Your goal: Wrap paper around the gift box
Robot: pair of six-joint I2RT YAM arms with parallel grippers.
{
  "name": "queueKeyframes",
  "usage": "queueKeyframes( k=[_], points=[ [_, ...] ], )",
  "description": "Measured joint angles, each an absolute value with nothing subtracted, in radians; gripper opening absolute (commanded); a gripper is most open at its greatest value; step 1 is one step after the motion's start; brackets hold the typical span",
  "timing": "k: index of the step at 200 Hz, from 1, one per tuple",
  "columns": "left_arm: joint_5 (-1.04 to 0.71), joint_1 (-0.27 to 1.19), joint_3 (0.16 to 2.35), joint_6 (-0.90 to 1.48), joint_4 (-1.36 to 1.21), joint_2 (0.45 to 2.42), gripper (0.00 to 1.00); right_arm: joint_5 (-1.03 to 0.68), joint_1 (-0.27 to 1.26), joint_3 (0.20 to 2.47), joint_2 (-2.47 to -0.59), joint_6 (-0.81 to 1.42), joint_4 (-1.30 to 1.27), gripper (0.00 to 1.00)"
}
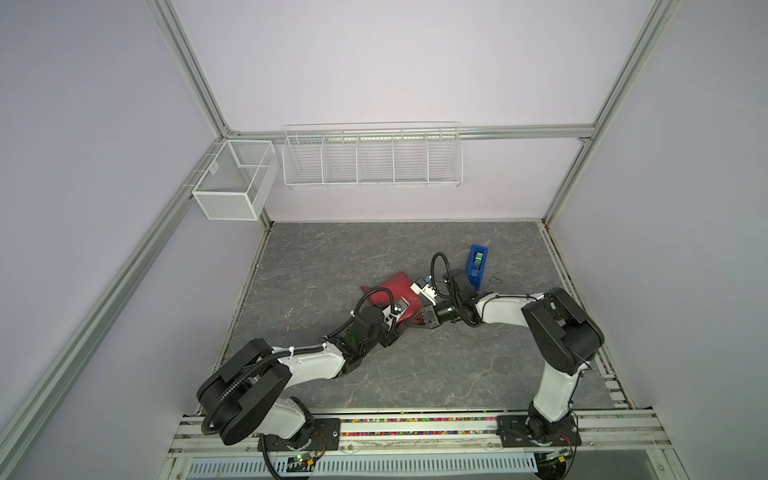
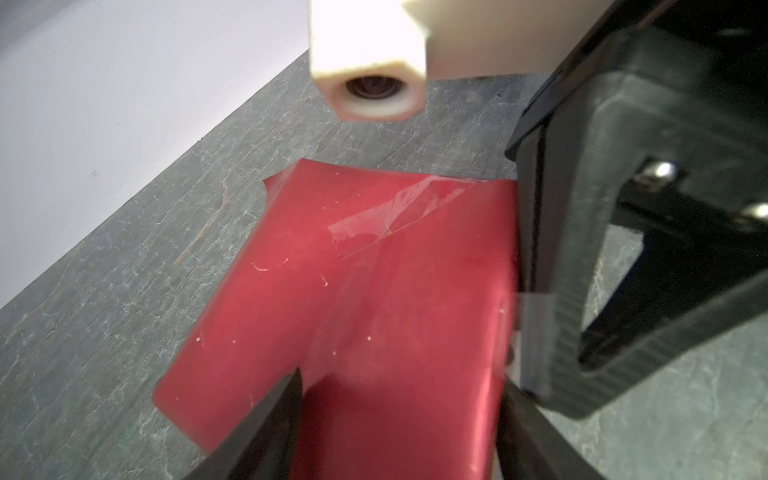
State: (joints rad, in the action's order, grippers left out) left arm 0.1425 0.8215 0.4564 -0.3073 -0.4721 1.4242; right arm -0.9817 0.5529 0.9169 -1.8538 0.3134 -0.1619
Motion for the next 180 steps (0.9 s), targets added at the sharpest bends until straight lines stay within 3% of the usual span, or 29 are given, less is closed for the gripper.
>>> queueKeyframes(
  k=[180],
  points=[
    [0.154,0.822,0.467,-0.308,-0.462,1.433,0.71,-0.989,0.545,0.965,-1.879,0.345,-0.134,0.07]
  ],
)
